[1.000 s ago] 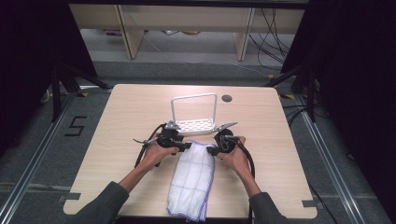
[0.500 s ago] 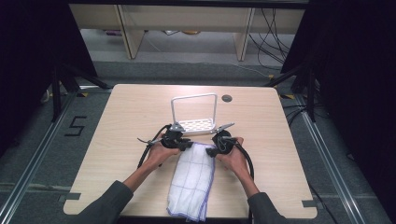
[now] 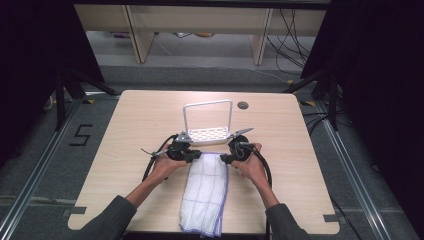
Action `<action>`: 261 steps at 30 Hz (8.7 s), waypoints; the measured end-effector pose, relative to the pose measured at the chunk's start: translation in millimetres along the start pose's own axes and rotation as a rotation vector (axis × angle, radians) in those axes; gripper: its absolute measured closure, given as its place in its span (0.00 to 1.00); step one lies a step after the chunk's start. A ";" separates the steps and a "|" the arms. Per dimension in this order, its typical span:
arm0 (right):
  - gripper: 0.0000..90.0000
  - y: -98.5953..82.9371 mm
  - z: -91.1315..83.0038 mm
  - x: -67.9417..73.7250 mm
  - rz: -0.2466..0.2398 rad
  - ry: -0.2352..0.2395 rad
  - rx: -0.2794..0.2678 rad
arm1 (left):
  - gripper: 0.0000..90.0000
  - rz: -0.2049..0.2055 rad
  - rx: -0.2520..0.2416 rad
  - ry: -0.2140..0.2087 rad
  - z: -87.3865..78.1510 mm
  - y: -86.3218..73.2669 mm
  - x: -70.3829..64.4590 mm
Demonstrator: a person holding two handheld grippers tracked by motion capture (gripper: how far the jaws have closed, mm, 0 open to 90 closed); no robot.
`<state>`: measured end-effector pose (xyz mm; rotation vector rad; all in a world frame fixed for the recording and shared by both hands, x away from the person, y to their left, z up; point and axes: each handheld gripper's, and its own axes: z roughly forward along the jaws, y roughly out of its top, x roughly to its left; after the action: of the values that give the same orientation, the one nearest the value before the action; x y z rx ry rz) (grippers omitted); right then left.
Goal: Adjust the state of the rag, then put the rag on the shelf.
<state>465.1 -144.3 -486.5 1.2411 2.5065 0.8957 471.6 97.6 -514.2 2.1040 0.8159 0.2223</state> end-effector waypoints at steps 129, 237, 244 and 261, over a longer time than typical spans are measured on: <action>0.96 196.1 -177.6 3.4 -0.047 -0.005 -0.366 | 0.95 -0.032 -0.231 0.111 -170.8 229.7 13.6; 0.48 130.7 -119.0 -36.0 0.051 -0.098 -0.304 | 0.43 -0.174 -0.197 0.086 -135.0 129.0 40.6; 0.46 112.5 -122.3 -22.9 0.041 -0.060 -0.315 | 0.41 -0.158 -0.204 0.055 -138.0 111.8 25.5; 0.43 76.7 -123.4 3.5 0.004 -0.009 -0.328 | 0.40 -0.132 -0.181 0.000 -132.0 56.4 -1.5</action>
<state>460.0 -159.1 -342.0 1.1387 2.2325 1.2374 440.9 158.7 -387.9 1.8738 0.8970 0.2173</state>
